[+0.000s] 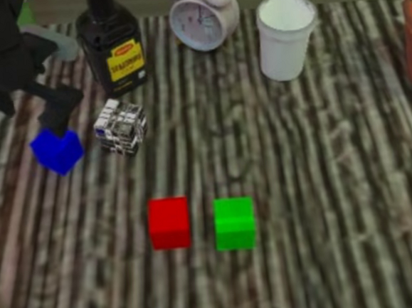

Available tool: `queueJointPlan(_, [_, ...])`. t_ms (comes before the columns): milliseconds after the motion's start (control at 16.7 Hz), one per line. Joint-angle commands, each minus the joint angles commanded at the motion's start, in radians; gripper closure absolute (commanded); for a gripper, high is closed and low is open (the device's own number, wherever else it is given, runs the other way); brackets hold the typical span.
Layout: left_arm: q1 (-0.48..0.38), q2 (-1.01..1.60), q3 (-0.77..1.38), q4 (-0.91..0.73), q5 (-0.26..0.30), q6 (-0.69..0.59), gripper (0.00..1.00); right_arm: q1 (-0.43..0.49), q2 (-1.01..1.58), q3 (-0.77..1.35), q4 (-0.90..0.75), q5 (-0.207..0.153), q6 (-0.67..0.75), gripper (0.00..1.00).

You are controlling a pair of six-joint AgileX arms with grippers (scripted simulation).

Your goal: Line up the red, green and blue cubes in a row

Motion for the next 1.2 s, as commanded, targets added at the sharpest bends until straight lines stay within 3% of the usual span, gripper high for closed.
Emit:
queueJointPlan(420, [0.004,0.01,0.007,-0.001,0.0,0.003,0.0,-0.004,-0.012,-0.005,0.012,-0.003,-0.002,0.0])
queueJointPlan(900, [0.001,0.076,-0.178,0.254,0.001,0.005,0.0,-0.004,-0.012,-0.005,0.012,-0.003,-0.002,0.0])
queueJointPlan(1200, [0.001,0.081,-0.189,0.267,0.001,0.005,0.0,-0.004,-0.012,-0.005,0.012,-0.003,-0.002,0.0])
